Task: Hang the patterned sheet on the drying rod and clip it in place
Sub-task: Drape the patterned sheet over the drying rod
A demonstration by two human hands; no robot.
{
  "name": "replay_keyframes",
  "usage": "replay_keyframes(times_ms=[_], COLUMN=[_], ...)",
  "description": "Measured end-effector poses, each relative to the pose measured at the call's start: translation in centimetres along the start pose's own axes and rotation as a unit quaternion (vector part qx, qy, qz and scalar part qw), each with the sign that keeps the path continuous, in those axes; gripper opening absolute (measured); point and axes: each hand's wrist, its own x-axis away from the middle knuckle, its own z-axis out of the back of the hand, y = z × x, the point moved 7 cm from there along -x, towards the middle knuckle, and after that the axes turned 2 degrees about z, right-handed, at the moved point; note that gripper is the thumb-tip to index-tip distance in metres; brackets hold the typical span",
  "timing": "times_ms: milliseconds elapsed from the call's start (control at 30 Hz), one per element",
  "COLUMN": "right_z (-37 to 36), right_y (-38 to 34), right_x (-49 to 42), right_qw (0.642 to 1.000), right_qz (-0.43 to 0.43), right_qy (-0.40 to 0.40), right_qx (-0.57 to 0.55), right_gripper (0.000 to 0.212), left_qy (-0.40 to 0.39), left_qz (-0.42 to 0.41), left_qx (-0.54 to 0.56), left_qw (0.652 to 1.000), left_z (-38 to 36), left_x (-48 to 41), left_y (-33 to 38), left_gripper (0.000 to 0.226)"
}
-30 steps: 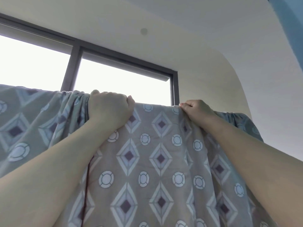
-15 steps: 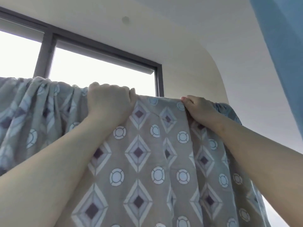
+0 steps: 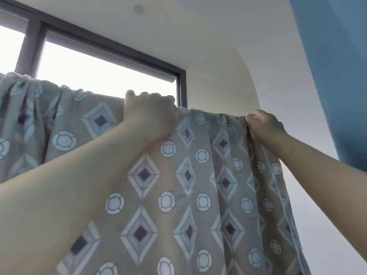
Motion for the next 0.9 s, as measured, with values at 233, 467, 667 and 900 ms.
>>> replay_keyframes(times_ms=[233, 467, 667, 900], right_z=[-0.3, -0.7, -0.1, 1.1], right_y=[5.7, 5.6, 11.9, 14.4], right_x=[-1.6, -5.8, -10.0, -9.5], right_qw=[0.967, 0.911, 0.865, 0.860], right_qz=[-0.111, -0.114, -0.209, -0.190], right_qy=[-0.110, -0.158, -0.031, -0.117], right_qx=[-0.199, -0.364, -0.456, -0.458], right_gripper=[0.031, 0.023, 0.014, 0.011], left_qy=[-0.083, -0.062, -0.118, -0.162], left_qz=[-0.015, 0.021, 0.044, -0.037], left_qx=[0.025, 0.058, 0.111, 0.112], left_qw=[0.996, 0.996, 0.986, 0.980], left_z=[-3.5, -5.5, -6.9, -8.5], left_x=[-2.8, -6.0, -8.6, -9.2], left_y=[8.2, 13.1, 14.0, 20.0], left_gripper=[0.044, 0.018, 0.013, 0.027])
